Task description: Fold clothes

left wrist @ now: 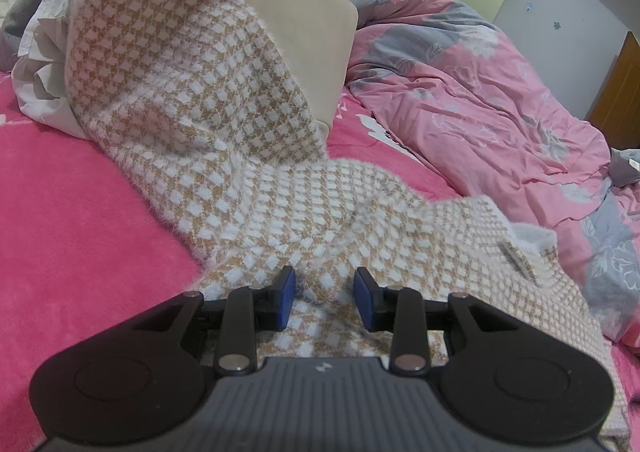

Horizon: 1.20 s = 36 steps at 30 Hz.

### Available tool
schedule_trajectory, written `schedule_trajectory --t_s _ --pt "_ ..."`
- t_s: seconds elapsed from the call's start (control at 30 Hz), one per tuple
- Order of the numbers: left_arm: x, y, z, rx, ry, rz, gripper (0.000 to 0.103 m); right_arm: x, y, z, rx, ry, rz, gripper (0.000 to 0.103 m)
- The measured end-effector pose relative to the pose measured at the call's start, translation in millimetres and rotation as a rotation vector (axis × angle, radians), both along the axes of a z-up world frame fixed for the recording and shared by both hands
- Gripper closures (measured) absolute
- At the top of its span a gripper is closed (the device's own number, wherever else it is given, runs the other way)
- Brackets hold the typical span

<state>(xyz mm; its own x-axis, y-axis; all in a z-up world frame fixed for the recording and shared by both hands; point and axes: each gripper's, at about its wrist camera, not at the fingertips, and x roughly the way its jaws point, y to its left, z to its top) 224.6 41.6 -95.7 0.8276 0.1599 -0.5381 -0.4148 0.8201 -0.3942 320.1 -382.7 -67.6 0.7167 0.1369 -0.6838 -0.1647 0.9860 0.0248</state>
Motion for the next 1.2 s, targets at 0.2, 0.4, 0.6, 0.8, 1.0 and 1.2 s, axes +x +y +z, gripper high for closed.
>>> schedule_trajectory --t_s 0.2,0.4,0.6,0.8,1.0,1.2 --pt "1.0 7.0 8.0 0.005 0.018 -0.059 0.069 -32.4 3.7 -15.9 0.0 0.003 0.036 0.077" --pt "-9.4 -3.8 47.2 0.228 -0.042 -0.13 0.065 -47.0 40.8 30.7 0.026 -0.059 0.091 0.079" --pt "9.9 -51.6 43.1 0.421 -0.067 -0.38 0.064 -42.5 87.4 0.9 0.096 -0.064 0.151 0.079" --pt "52.7 -94.2 29.7 0.524 -0.028 -0.549 0.064 -50.4 96.2 -32.6 0.093 -0.129 0.151 0.079" --pt "108.0 -94.2 -2.8 0.422 0.099 -0.488 0.064 -52.9 78.6 -36.1 0.2 -0.129 0.143 0.079" --pt "93.4 -85.6 13.3 0.395 0.056 -0.436 0.055 -51.5 76.4 -37.7 0.219 -0.132 0.146 0.079"
